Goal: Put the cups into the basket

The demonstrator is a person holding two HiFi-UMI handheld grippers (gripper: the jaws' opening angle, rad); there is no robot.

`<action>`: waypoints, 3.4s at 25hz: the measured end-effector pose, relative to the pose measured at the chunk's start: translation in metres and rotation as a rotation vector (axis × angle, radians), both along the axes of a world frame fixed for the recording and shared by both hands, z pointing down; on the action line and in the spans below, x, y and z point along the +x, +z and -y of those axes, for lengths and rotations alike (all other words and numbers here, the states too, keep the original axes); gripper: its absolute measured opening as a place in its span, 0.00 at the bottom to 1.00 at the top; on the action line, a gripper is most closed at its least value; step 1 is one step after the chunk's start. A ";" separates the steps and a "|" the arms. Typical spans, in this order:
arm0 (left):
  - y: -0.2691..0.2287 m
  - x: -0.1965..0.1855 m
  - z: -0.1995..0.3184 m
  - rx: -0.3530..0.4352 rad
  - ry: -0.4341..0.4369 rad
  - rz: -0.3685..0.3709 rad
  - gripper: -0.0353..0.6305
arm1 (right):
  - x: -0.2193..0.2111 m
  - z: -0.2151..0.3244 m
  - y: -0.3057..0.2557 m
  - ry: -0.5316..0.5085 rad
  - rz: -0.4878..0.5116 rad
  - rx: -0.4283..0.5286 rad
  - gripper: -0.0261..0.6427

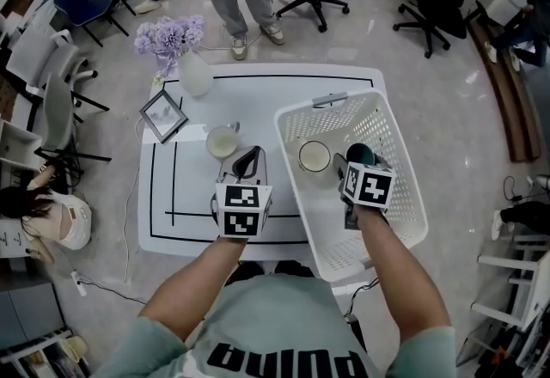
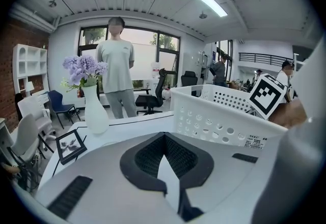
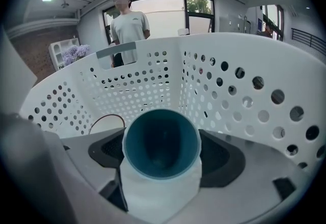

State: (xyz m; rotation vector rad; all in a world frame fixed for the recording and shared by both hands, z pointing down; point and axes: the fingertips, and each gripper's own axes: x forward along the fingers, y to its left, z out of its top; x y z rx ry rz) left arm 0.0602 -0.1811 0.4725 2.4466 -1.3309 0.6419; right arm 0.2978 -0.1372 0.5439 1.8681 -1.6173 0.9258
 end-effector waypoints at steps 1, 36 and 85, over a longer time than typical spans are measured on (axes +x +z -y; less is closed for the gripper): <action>-0.001 -0.001 -0.001 0.001 0.001 -0.001 0.06 | -0.001 -0.001 0.000 -0.002 0.005 -0.004 0.63; -0.057 -0.020 -0.034 0.097 0.027 -0.058 0.06 | -0.061 -0.021 -0.138 -0.126 -0.063 0.333 0.65; -0.067 -0.211 -0.071 0.162 -0.248 -0.056 0.06 | -0.328 -0.050 -0.112 -0.532 0.004 0.377 0.14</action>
